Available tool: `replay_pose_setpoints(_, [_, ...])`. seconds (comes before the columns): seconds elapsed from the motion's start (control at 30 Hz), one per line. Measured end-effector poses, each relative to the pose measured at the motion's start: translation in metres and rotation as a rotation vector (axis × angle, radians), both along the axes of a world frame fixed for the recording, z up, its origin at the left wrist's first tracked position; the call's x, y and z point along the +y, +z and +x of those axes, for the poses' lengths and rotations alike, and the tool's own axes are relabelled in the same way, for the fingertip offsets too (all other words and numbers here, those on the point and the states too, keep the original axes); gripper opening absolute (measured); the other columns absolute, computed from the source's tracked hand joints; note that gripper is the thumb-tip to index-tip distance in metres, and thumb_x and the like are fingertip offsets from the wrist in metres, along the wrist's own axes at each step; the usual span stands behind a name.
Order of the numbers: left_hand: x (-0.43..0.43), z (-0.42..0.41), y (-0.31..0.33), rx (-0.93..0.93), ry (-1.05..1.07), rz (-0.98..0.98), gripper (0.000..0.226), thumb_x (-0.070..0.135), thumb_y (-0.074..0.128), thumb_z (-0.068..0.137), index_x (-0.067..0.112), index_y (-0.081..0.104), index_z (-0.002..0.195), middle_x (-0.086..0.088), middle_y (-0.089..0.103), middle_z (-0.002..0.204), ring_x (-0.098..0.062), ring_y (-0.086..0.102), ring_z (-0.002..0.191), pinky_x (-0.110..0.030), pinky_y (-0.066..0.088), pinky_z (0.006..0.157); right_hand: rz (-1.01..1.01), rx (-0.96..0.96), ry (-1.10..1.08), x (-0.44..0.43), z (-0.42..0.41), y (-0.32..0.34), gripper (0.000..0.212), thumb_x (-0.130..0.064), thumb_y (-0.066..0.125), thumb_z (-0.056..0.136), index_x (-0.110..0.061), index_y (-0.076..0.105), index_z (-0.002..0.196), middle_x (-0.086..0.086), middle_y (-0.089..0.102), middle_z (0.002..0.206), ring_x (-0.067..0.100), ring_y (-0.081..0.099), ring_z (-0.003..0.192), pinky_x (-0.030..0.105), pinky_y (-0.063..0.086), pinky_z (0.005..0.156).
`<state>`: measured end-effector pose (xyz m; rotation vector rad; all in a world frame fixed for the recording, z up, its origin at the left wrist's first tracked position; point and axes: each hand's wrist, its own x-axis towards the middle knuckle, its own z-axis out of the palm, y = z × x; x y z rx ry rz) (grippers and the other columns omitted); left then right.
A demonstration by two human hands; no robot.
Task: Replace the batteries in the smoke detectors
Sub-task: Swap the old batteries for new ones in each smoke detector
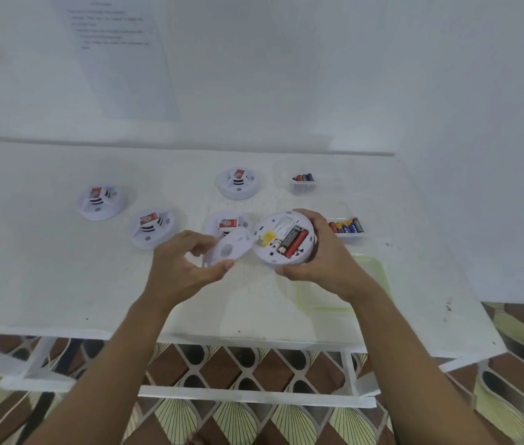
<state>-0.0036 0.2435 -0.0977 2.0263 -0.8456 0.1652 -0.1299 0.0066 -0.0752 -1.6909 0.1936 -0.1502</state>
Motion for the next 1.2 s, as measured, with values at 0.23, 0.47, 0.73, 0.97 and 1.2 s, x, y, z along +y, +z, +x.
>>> replay_pose_setpoints(0.23, [0.013,0.012,-0.041,-0.137,-0.005,0.431,0.065,0.067,0.064,0.063,0.010,0.070,0.091,0.002,0.060,0.084,-0.017,0.056,0.076,-0.030,0.050,0.065,0.081,-0.059,-0.131,0.018,0.004,-0.010,0.096,0.012,0.084,0.070,-0.024,0.034,0.145,-0.011,0.053,0.128,-0.003,0.062,0.109,0.025,0.059,0.073])
replay_pose_setpoints(0.47, [0.013,0.008,-0.043,-0.144,-0.033,0.441,0.070,0.066,0.058,0.073,0.013,0.068,0.117,-0.002,0.058,0.109,-0.020,0.051,0.098,-0.032,0.046,0.084,0.087,-0.051,-0.098,0.024,0.006,-0.013,0.092,0.011,0.082,0.072,-0.024,0.031,0.140,-0.007,0.053,0.128,-0.009,0.062,0.106,0.020,0.057,0.079])
replay_pose_setpoints(0.73, [-0.036,-0.033,0.021,0.490,-0.113,0.033,0.034,0.036,0.037,0.106,0.029,0.067,0.122,0.017,0.071,0.106,0.002,0.066,0.093,-0.017,0.051,0.076,0.096,-0.070,-0.102,0.025,0.007,-0.012,0.093,0.003,0.081,0.079,-0.027,0.022,0.145,-0.011,0.048,0.133,-0.001,0.057,0.119,0.021,0.055,0.090])
replay_pose_setpoints(0.97, [-0.062,-0.059,0.026,0.928,-0.207,-0.294,0.031,0.024,0.050,0.103,0.021,0.056,0.133,-0.008,0.068,0.121,-0.032,0.069,0.099,-0.042,0.057,0.088,0.307,-0.055,-0.116,0.014,-0.001,-0.003,0.027,-0.026,0.042,0.106,-0.035,0.037,0.131,0.002,0.058,0.133,0.015,0.062,0.117,0.036,0.052,0.100])
replay_pose_setpoints(1.2, [-0.075,-0.065,0.031,0.930,-0.233,-0.262,0.048,0.001,0.046,0.099,0.033,0.056,0.132,-0.005,0.066,0.122,-0.024,0.068,0.104,-0.043,0.060,0.081,0.052,0.025,-0.207,-0.015,-0.028,-0.001,0.017,-0.015,0.057,0.101,-0.028,0.051,0.109,0.003,0.064,0.109,0.019,0.066,0.097,0.052,0.055,0.095])
